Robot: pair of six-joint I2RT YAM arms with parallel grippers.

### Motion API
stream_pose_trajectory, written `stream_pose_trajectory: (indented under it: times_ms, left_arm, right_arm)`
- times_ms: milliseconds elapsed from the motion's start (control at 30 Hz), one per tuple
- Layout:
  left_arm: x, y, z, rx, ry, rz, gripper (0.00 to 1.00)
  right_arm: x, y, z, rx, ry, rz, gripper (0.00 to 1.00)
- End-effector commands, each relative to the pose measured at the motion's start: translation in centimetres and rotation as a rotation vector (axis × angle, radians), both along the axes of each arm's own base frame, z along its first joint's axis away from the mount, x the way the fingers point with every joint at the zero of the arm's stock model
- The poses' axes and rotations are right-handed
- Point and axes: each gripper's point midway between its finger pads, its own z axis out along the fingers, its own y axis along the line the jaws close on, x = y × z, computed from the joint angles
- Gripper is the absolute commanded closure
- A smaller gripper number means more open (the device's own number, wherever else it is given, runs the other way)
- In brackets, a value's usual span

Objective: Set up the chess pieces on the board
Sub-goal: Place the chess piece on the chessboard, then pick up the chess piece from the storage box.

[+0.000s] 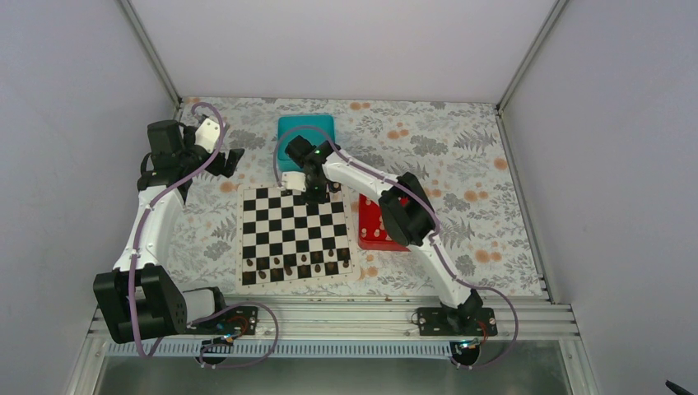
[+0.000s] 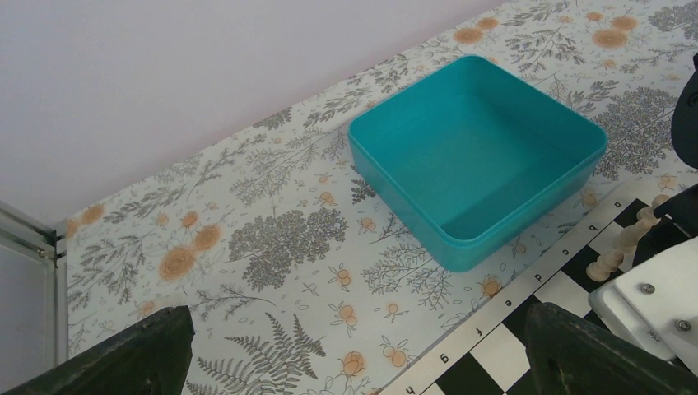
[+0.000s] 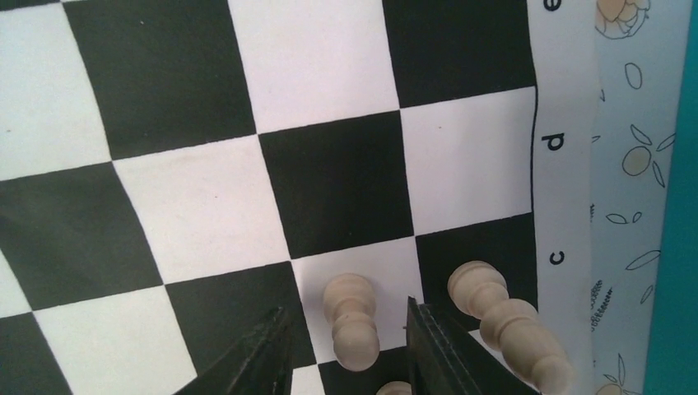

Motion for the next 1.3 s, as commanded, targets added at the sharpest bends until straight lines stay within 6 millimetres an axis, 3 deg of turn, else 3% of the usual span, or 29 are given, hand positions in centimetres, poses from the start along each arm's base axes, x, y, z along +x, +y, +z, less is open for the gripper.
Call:
stream_pose_trajectory:
  times_ms: [0,133,267,367,433,533,633,667,767,833,967,1133,1200,1267]
  left_arm:
    - [0.0,-0.2,0.4,-0.001,-0.015,-0.021,0.0]
    - [0.0,-0.2,0.7,0.003,-0.025,-0.021,0.0]
    - [0.0,-0.4,0.7,0.013,-0.023,-0.048,0.0]
    - [0.4,-1.1,1.3,0.04,-0.013,-0.107,0.0]
    - [1.0,-2.2,2.1,0.085,-0.005,-0.153,0.0]
    - [2.0,-6.2,4.9,0.172,-0.007,-0.255,0.0]
    - [2.4,-13.0,7.8,0.247,-0.047,-0.398,0.0]
    - [2.6,-15.2,8.8,0.273,-0.068,-0.433,0.0]
    - [2.3,-22.1,8.1,0.334,-0.049,-0.552,0.0]
    - [1.8,-26.4,6.5,0.39,-0.035,-0.618,0.0]
    - [-0.4,-33.9,0.9,0.513,0.021,-0.762,0.0]
    - [-4.4,-39.5,-5.6,0.618,0.11,-0.92,0.01]
    - [-6.0,-40.9,-7.2,0.633,0.131,-0.981,0.02]
    - [-7.4,-41.9,-8.2,0.65,0.151,-1.031,0.04]
  right_arm:
    - [0.4,0.1,4.2,0.056,-0.051,-0.015,0.62]
    - [0.1,-0.9,10.5,0.102,-0.112,-0.044,0.59]
    - [0.7,-5.4,15.9,0.146,-0.187,-0.14,0.47]
    - [2.8,-12.9,17.1,0.13,-0.234,-0.294,0.32]
    - [5.4,-20.6,16.6,0.115,-0.262,-0.476,0.02]
    - [6.7,-29.6,15.1,0.13,-0.268,-0.692,0.0]
    - [5.9,-34.4,13.1,0.154,-0.257,-0.808,0.0]
    - [5.6,-35.3,12.0,0.152,-0.245,-0.831,0.0]
    - [5.2,-36.8,9.9,0.17,-0.221,-0.89,0.0]
    - [5.5,-37.5,9.5,0.204,-0.222,-0.93,0.0]
    - [5.7,-38.3,8.9,0.222,-0.228,-0.968,0.0]
    - [5.8,-39.8,7.0,0.145,-0.24,-1.007,0.0]
    - [5.6,-39.8,6.7,0.143,-0.23,-1.007,0.0]
    - [5.3,-39.7,5.1,0.13,-0.185,-1.002,0.0]
